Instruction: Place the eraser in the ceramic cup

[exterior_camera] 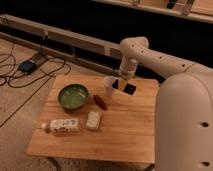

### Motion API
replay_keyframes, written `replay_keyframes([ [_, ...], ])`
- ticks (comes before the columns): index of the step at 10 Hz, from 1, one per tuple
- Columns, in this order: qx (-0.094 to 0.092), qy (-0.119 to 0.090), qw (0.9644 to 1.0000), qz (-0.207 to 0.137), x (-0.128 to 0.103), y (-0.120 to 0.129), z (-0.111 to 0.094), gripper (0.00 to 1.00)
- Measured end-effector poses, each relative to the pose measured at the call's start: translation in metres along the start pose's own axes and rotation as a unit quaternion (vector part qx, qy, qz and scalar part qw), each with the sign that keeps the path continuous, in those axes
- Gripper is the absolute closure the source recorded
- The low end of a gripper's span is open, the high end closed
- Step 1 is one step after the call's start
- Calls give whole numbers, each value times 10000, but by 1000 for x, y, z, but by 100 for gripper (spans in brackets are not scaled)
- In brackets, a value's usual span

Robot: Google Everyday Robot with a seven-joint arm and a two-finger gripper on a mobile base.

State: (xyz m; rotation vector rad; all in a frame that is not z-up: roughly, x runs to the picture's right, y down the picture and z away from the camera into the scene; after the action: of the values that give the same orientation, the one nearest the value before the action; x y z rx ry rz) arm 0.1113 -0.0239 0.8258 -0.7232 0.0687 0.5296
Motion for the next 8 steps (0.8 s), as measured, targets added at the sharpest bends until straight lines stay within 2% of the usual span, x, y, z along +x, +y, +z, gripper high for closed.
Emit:
replay_keyframes([
  [2, 186, -100, 9997, -74, -5, -38, -6, 100],
  [4, 337, -94, 9993, -89, -1, -52, -9, 100],
  [6, 671, 2, 9977, -93, -1, -49, -12, 100],
  [8, 847, -17, 9963, -140, 5, -29, -17, 100],
])
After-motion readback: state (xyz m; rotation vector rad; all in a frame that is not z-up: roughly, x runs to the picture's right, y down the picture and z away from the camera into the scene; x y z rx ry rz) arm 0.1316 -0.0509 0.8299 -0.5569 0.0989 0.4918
